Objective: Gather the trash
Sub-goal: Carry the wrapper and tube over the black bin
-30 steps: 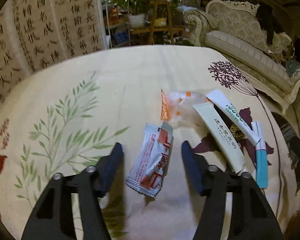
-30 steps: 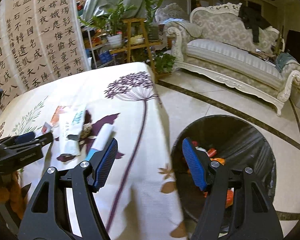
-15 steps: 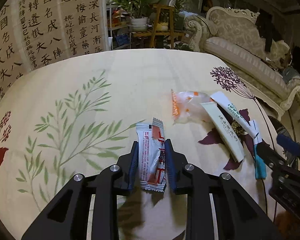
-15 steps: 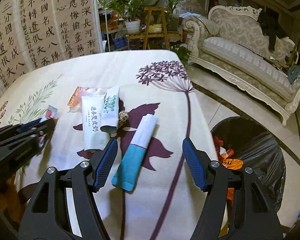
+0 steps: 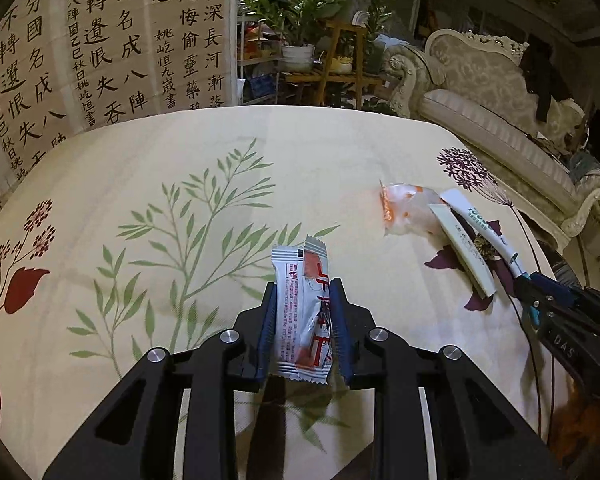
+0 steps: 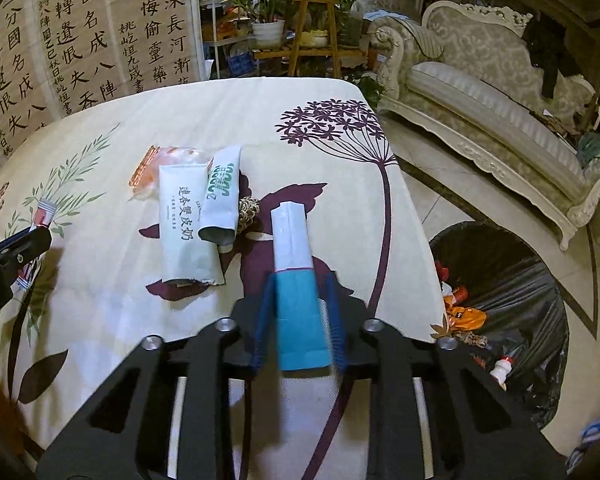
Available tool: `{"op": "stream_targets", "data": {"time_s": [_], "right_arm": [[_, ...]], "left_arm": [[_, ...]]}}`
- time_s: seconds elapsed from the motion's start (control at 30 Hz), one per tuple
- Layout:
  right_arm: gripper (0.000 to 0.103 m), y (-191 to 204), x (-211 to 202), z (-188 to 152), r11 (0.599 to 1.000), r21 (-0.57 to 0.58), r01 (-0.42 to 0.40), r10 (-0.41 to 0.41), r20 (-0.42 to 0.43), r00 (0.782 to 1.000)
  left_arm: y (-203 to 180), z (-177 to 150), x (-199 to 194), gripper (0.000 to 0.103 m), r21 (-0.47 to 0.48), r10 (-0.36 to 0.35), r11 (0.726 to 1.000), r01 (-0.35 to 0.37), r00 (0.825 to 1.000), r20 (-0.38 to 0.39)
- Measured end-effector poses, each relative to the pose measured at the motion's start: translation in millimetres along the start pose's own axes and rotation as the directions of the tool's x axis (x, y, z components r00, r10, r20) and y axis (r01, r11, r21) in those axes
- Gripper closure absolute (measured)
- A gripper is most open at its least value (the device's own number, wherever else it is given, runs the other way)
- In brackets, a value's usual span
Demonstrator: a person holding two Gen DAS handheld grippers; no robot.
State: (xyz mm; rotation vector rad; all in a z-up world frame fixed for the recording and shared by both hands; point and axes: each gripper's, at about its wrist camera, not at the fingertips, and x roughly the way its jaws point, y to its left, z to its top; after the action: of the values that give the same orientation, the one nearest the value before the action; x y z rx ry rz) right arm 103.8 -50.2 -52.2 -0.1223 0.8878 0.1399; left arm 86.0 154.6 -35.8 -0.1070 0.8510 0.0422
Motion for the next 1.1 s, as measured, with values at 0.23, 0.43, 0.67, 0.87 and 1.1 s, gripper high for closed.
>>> {"op": "stream_targets", "data": {"time_s": [0.23, 0.43, 0.67, 0.87, 1.1], "right_arm": [[0.083, 0, -8, -3, 1.000, 0.000, -0.014, 0.014, 0.024, 1.000], [0.083, -3, -21, -8, 1.000, 0.001, -0.016, 0.016, 0.061, 0.998], [0.083, -16, -41, -15, 1.000, 0.026, -0.001, -0.002, 0.110, 0.994], [0.083, -36, -60, -24, 0.997, 0.067, 0.024, -0.034, 0.156, 0.987], [0.083, -71, -76, -42, 0.989, 0.138, 0.054, -0.078, 0.179, 0.981]], "left_arm": [[4, -5, -3, 0.076, -0.013, 0.000, 1.000, 0.000, 1.000, 0.005], [1, -7, -10, 0.076, -0.018, -0.004, 1.000, 0.005, 1.000, 0.031], [-16, -12, -24, 0.076, -0.001, -0.027, 1.000, 0.027, 0.997, 0.067], [-46, -18, -35, 0.076, 0.041, -0.067, 0.997, 0.063, 0.993, 0.097], [-88, -21, -42, 0.076, 0.105, -0.117, 0.989, 0.105, 0.987, 0.114]]}}
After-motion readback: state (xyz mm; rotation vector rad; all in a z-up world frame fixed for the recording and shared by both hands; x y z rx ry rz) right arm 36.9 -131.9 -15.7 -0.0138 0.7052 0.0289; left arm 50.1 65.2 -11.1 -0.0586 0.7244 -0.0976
